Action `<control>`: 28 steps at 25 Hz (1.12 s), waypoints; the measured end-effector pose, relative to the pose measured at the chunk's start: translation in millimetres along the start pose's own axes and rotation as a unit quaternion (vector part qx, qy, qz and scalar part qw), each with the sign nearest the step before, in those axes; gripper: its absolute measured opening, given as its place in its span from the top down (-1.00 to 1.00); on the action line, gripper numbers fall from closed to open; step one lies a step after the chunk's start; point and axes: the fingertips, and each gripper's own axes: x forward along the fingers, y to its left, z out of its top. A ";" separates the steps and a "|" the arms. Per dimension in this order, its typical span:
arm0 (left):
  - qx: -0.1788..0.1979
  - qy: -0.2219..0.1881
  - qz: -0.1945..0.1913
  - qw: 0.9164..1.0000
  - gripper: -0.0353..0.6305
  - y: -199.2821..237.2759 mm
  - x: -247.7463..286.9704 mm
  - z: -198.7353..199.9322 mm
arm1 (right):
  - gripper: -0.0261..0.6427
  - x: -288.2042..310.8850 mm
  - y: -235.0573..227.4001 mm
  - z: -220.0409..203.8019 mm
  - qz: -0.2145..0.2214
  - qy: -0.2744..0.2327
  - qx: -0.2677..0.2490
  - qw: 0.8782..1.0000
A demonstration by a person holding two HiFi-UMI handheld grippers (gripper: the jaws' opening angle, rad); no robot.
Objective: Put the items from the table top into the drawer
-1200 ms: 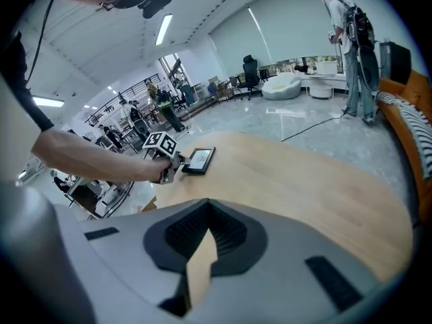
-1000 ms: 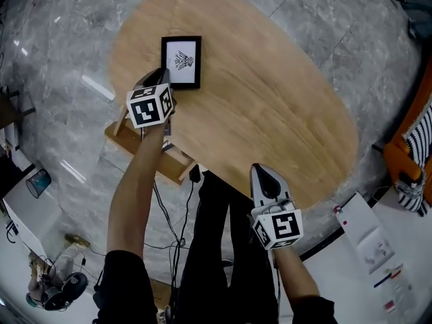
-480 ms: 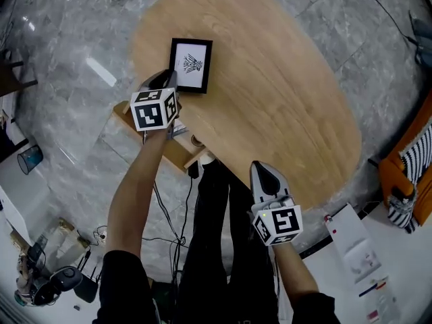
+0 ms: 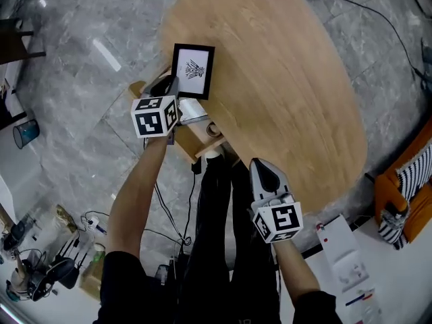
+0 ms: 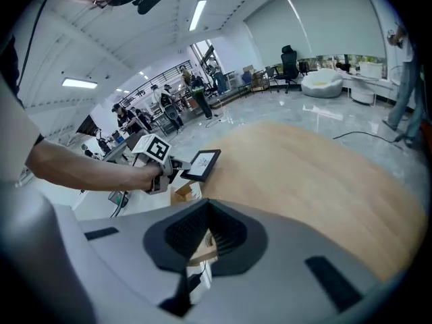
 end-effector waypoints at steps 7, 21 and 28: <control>-0.036 0.003 0.021 0.999 0.69 40.9 -37.6 -40.9 | 0.90 7.3 36.3 -6.3 0.024 0.013 -0.024 0.999; -0.098 0.035 0.055 0.993 0.69 70.4 -58.6 -133.0 | 0.90 17.7 62.5 -24.0 0.046 0.034 -0.049 0.997; -0.117 0.064 0.058 0.989 0.69 51.0 -40.9 -167.1 | 0.90 14.7 54.6 -26.4 0.039 0.037 -0.047 0.997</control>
